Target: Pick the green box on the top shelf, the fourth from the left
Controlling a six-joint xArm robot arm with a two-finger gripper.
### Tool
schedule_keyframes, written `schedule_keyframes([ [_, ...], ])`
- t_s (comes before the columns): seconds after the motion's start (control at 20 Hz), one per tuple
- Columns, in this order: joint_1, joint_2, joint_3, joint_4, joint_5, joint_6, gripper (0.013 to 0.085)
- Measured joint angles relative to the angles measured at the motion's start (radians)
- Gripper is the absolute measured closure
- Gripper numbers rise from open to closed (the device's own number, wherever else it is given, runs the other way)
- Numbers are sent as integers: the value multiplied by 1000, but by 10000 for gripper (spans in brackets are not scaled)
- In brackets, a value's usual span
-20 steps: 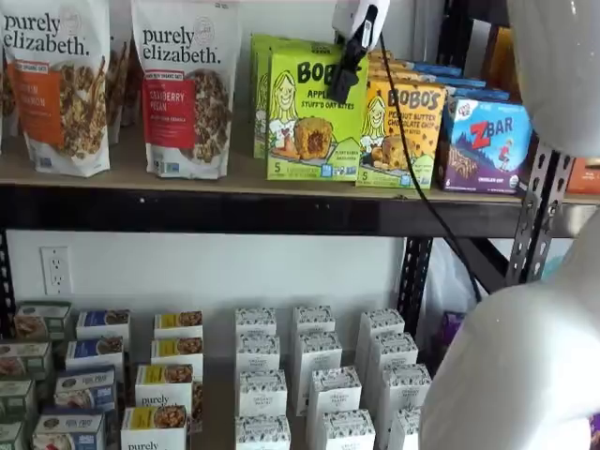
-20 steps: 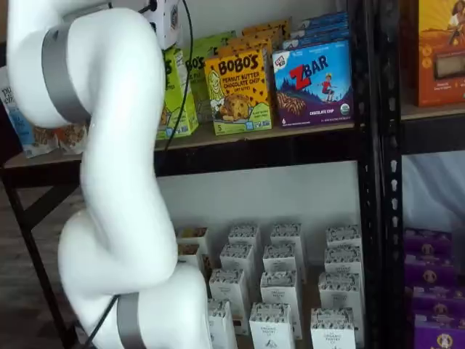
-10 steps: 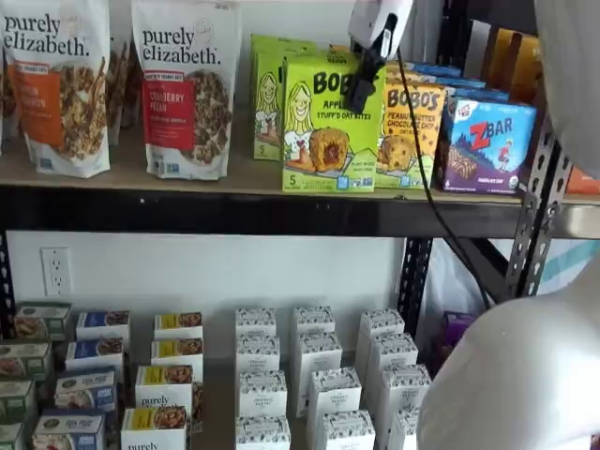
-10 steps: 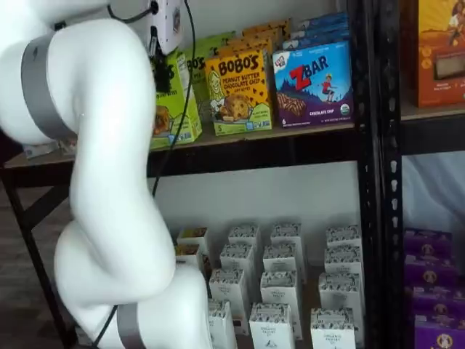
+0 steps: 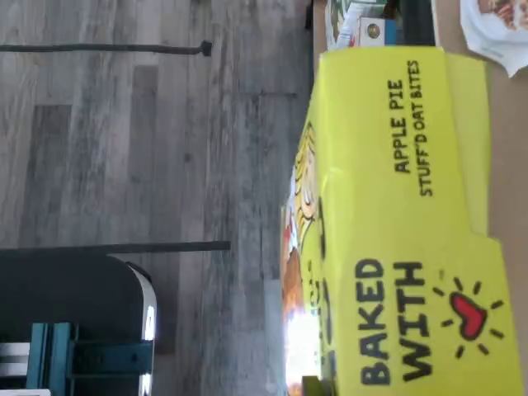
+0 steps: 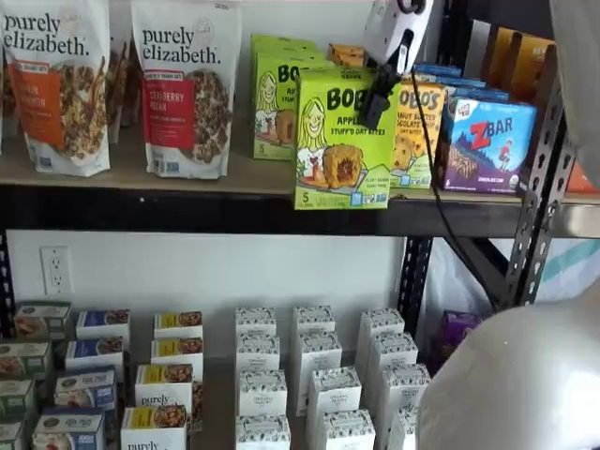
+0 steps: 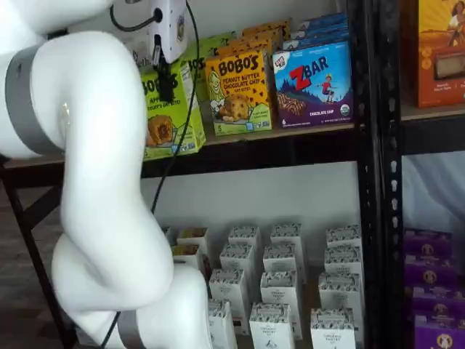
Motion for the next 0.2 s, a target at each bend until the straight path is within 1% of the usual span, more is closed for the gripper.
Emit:
schedule_keyframes([
  [0.2, -15, -18, 21, 4, 4, -14, 690],
])
